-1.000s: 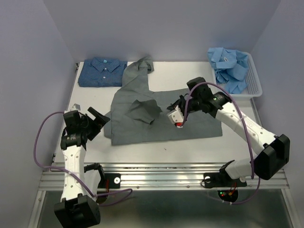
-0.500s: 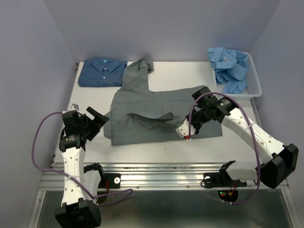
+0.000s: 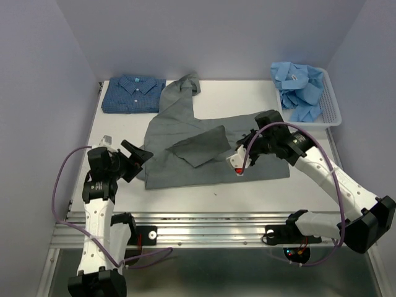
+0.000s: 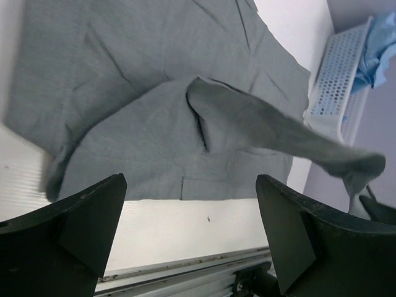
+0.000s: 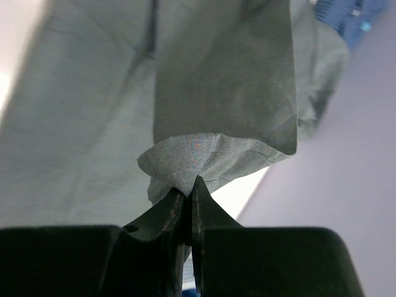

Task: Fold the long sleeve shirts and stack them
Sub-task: Fold the shirt

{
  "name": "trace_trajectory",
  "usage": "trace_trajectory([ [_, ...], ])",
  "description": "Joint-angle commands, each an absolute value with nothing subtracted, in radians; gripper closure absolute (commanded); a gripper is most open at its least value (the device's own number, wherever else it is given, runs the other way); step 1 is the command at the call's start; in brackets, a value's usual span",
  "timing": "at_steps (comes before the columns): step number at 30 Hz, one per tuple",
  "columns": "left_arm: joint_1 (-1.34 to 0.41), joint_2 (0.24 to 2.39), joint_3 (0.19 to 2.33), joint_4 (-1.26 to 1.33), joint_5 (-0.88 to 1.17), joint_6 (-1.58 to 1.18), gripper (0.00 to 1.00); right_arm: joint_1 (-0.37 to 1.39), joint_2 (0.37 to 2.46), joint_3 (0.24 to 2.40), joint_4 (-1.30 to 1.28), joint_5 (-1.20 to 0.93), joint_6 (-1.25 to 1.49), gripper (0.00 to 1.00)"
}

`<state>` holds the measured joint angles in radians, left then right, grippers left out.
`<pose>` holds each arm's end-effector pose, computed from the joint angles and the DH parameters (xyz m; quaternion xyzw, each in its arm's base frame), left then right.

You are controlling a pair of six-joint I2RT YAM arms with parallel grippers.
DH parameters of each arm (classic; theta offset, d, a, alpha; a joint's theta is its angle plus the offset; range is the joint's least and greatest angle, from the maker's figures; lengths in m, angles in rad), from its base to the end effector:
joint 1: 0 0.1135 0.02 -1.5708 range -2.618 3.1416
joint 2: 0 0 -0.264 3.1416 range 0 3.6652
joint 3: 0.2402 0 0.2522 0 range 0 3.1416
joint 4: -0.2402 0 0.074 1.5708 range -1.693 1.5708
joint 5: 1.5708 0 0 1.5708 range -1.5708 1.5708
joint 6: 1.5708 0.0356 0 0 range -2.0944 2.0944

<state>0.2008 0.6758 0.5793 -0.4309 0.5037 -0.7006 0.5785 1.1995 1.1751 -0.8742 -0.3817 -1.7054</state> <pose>0.1548 0.0140 0.2618 -0.2539 0.8099 -0.3287 0.4142 0.1914 0.1408 0.3298 -0.8690 0.3285 -0.0216 0.3694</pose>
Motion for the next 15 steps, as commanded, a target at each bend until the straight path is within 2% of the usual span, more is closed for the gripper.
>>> trace_trajectory([
  [1, 0.095, 0.623, 0.503, -0.312, 0.478, -0.856, 0.01, 0.577, 1.203, 1.192, -0.608, -0.286, -1.683, 0.99],
  [5, -0.093, 0.691, 0.436, -0.165, 0.393, -0.991, 0.01, 0.577, 1.216, 1.21, -0.583, -0.178, -1.727, 0.99],
  [15, -0.253, 1.014, 0.614, -0.135, 0.268, -0.968, 0.01, 0.577, 1.169, 1.235, -0.772, -0.13, -1.691, 0.99],
])
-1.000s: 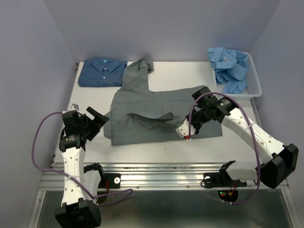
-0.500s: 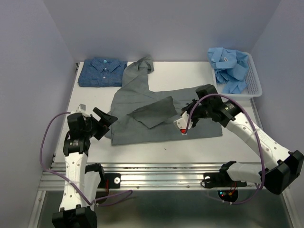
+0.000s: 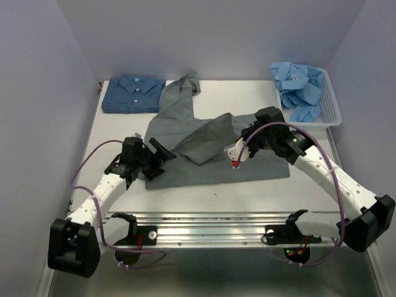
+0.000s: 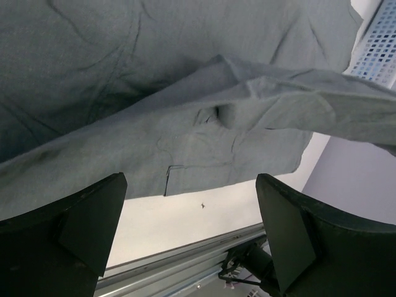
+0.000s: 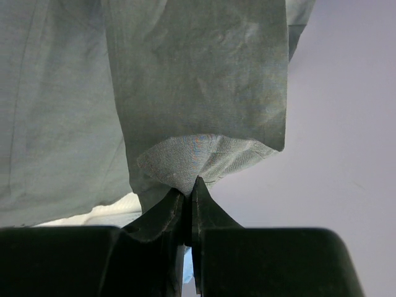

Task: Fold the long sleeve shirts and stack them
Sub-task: Fold the shirt

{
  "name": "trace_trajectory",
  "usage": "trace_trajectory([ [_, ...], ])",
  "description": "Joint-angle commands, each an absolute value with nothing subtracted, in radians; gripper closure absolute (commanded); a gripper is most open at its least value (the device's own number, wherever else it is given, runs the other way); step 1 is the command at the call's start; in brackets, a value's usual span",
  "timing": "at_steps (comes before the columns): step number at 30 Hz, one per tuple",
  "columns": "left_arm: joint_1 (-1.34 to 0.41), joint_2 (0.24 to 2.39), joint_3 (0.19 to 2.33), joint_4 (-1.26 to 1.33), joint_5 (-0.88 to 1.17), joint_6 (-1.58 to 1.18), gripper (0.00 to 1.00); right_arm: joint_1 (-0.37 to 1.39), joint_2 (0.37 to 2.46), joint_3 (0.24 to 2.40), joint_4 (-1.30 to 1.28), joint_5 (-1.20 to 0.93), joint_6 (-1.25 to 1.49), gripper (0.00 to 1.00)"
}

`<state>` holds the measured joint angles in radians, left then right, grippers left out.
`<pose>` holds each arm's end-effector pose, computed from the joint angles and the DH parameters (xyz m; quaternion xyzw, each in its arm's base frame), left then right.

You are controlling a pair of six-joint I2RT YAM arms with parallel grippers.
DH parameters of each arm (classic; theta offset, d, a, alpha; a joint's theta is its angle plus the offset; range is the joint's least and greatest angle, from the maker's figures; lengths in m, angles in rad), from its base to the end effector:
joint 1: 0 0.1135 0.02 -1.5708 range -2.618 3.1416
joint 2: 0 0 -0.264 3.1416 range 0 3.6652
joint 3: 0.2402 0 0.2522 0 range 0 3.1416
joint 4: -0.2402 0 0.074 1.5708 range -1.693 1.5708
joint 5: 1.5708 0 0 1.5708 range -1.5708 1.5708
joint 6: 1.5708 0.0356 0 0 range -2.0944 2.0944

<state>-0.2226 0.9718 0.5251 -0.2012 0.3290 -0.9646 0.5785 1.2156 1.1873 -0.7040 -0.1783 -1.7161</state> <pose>0.1963 -0.0562 0.2148 -0.2523 0.8497 -0.3672 0.2821 0.2108 0.1452 0.3412 -0.8443 0.3408 -0.1499 0.3854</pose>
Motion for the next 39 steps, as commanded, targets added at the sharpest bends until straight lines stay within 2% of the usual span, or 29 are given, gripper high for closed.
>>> trace_trajectory([
  [1, -0.261, 1.025, 0.618, -0.133, 0.268, -0.968, 0.01, 0.577, 1.164, 1.238, -0.807, -0.126, -1.684, 0.99],
  [5, -0.299, 1.023, 0.627, -0.127, 0.265, -0.976, 0.01, 0.577, 1.141, 1.227, -0.897, -0.144, -1.669, 0.97],
  [14, -0.33, 0.819, 0.571, -0.167, 0.282, -1.025, 0.01, 0.577, 1.092, 1.137, -0.966, -0.032, -1.562, 0.96],
  [19, -0.33, 0.782, 0.597, -0.222, 0.229, -1.02, 0.01, 0.577, 1.077, 1.112, -1.052, -0.029, -1.562, 0.93],
  [26, -0.339, 0.931, 0.646, -0.195, 0.244, -0.989, 0.01, 0.577, 1.091, 1.086, -1.084, -0.147, -1.609, 0.93],
  [39, -0.41, 1.095, 0.624, -0.126, 0.255, -0.976, 0.01, 0.577, 1.19, 1.06, -1.027, -0.216, -1.647, 0.92],
])
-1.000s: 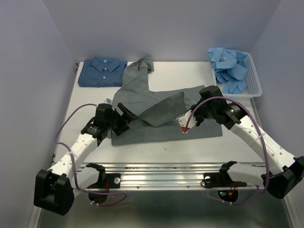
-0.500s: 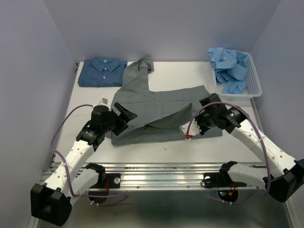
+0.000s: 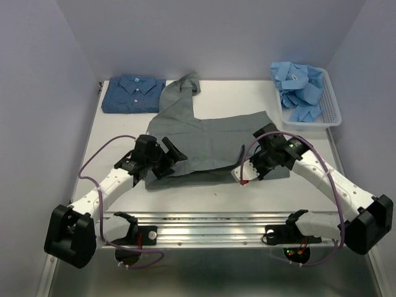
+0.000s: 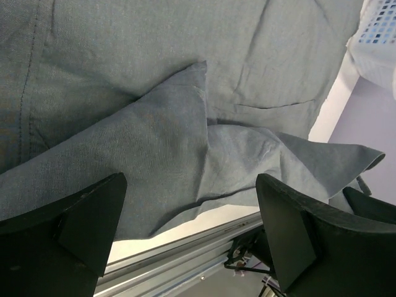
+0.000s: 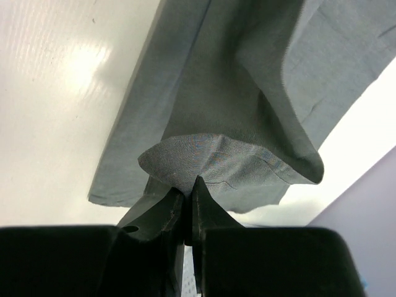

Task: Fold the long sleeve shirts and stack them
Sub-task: Fold the shirt

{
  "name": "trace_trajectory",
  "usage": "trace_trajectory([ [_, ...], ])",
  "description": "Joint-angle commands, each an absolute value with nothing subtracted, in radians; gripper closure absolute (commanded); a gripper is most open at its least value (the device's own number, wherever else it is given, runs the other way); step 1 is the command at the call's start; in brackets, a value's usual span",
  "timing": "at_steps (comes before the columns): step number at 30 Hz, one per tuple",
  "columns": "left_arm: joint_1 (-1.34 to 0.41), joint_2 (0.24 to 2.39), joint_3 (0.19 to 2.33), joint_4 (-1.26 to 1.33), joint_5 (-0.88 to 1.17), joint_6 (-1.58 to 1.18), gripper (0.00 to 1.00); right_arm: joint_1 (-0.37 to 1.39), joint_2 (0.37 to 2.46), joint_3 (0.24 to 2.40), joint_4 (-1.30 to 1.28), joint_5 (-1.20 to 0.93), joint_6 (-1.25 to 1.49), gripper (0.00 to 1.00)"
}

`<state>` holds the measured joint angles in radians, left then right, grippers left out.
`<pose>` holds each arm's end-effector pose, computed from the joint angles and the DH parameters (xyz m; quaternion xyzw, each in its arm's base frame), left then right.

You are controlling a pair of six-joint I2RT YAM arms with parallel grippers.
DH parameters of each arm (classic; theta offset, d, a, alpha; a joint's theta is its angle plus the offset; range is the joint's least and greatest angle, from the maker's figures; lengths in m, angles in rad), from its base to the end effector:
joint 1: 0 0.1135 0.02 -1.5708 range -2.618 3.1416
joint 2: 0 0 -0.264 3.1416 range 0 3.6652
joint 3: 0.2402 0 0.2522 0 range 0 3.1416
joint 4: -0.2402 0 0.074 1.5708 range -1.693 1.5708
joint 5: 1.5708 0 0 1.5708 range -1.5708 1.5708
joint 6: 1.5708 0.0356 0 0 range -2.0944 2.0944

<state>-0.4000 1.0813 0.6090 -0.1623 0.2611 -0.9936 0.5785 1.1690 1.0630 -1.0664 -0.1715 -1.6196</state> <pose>0.2070 -0.0975 0.2242 -0.2026 0.8633 -0.3762 0.2685 0.1717 0.1194 0.2897 -0.8777 0.4287 -0.0252 0.2128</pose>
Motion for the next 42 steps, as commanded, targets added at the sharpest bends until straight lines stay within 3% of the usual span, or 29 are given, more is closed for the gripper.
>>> trace_trajectory([
  [1, -0.41, 1.098, 0.621, -0.121, 0.253, -0.976, 0.01, 0.577, 1.201, 1.055, -1.013, -0.225, -1.649, 0.92],
  [7, -0.41, 1.144, 0.63, -0.101, 0.259, -0.948, 0.01, 0.577, 1.281, 1.057, -0.794, -0.221, -1.612, 0.94],
  [14, -0.416, 1.184, 0.595, -0.068, 0.301, -0.933, 0.01, 0.577, 1.364, 1.111, -0.487, 0.076, -1.58, 0.94],
  [20, -0.416, 1.149, 0.539, -0.012, 0.322, -0.951, 0.01, 0.577, 1.348, 1.011, 0.007, 0.146, -1.655, 0.95],
  [30, -0.416, 1.161, 0.495, 0.051, 0.344, -0.956, 0.01, 0.577, 1.311, 0.787, 0.49, 0.052, -1.753, 0.96],
  [35, -0.416, 1.181, 0.506, 0.066, 0.359, -0.95, 0.01, 0.577, 1.388, 0.911, 0.576, -0.04, -1.704, 0.95],
  [42, -0.414, 1.14, 0.502, 0.075, 0.357, -0.969, 0.01, 0.577, 1.427, 0.907, 0.676, -0.112, -1.684, 0.95],
])
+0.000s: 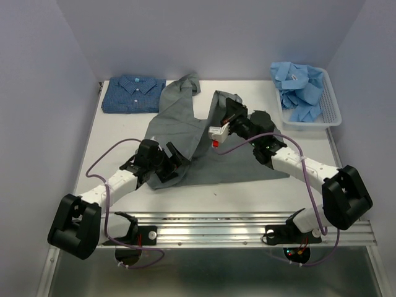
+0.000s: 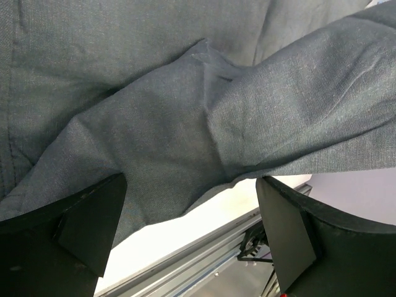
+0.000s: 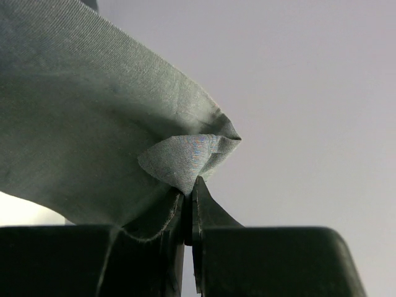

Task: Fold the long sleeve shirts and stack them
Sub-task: Fold the shirt

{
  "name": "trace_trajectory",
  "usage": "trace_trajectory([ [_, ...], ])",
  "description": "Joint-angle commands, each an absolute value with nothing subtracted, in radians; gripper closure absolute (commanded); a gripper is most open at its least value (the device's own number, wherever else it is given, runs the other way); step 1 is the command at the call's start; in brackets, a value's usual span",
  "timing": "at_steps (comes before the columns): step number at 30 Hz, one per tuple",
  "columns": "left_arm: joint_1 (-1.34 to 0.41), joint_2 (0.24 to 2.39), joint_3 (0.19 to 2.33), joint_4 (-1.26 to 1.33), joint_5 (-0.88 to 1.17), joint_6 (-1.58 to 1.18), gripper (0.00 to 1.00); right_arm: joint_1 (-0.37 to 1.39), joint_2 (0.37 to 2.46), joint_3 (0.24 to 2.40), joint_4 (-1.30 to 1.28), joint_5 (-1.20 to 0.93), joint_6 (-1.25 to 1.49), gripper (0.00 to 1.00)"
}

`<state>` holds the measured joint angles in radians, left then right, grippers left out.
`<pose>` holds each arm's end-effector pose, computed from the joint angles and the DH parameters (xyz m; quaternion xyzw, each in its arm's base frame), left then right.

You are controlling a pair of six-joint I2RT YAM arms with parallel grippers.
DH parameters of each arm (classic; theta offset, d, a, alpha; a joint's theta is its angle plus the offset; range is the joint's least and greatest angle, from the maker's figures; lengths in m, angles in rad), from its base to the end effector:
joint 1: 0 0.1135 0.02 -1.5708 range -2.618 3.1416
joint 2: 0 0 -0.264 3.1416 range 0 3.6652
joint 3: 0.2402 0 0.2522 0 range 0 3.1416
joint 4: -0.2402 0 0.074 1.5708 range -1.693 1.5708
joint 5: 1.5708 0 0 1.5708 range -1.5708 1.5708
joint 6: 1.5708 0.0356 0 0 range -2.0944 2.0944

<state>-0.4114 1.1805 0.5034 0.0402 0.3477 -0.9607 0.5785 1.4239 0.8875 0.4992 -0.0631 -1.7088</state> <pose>0.2101 -0.1049 0.1870 -0.1636 0.8676 -0.4004 0.2452 0.2768 0.1834 0.2970 -0.6642 0.2783 -0.3522 0.5978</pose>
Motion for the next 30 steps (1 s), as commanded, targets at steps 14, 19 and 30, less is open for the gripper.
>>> trace_trajectory([
  [14, -0.413, 1.097, 0.583, 0.008, 0.313, -0.913, 0.01, 0.577, 1.532, 1.115, 0.736, -0.357, -1.664, 0.92],
  [19, -0.407, 1.138, 0.679, -0.106, 0.285, -0.819, 0.01, 0.577, 1.571, 1.175, 0.748, -0.429, -1.64, 0.92],
  [30, -0.402, 1.155, 0.706, -0.152, 0.243, -0.818, 0.01, 0.577, 1.5, 0.887, 0.879, -0.196, -1.464, 0.92],
])
